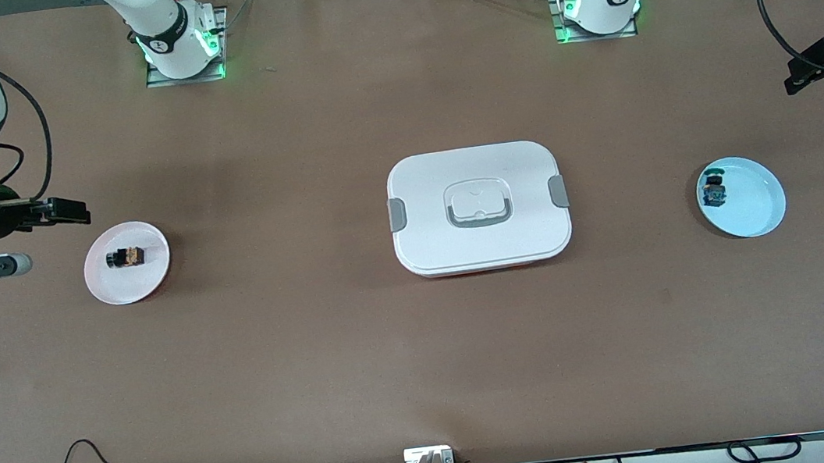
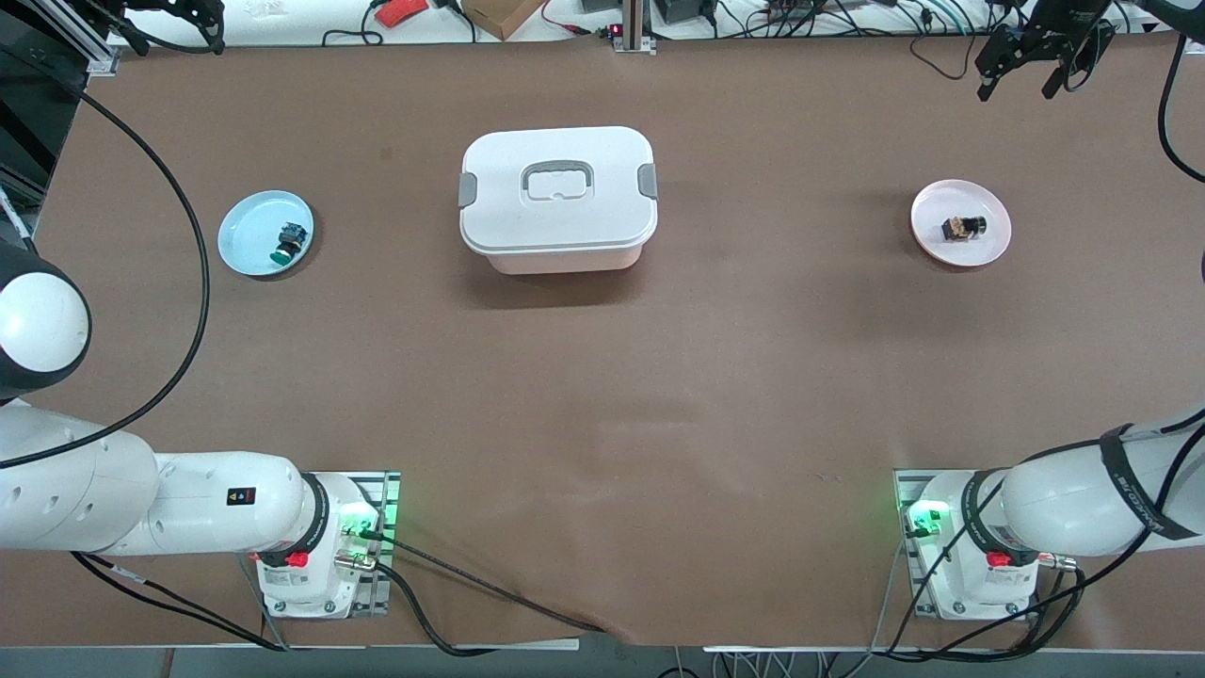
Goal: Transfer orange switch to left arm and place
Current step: 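Move the right gripper toward the white plate with the orange switch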
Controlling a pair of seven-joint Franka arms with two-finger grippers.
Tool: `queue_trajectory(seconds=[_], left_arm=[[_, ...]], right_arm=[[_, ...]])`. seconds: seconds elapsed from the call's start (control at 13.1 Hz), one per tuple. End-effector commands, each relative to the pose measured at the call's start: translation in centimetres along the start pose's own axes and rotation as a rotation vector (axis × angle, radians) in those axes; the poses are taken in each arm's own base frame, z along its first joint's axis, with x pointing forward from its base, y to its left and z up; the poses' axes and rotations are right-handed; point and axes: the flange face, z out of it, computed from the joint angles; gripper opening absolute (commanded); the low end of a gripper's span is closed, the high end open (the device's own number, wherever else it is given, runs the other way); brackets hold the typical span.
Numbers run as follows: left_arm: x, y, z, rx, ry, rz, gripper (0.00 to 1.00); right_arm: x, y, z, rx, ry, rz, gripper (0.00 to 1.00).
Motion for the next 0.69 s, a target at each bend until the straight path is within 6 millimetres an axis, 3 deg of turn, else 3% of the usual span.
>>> queue_trajectory(seconds=[0.0,0.61], left_arm=[[0.1,0.0,-0.2,0.014,0.007,0.02,1.0],[0.1,0.0,-0.2,0.014,0.006,0.02,1.0]], right_arm=[[1.9,0.7,0.7,-0.021,0.03,-0.009,1.0],[5.2,1.5,8.7,-0.061,-0.017,0.001,1.0]])
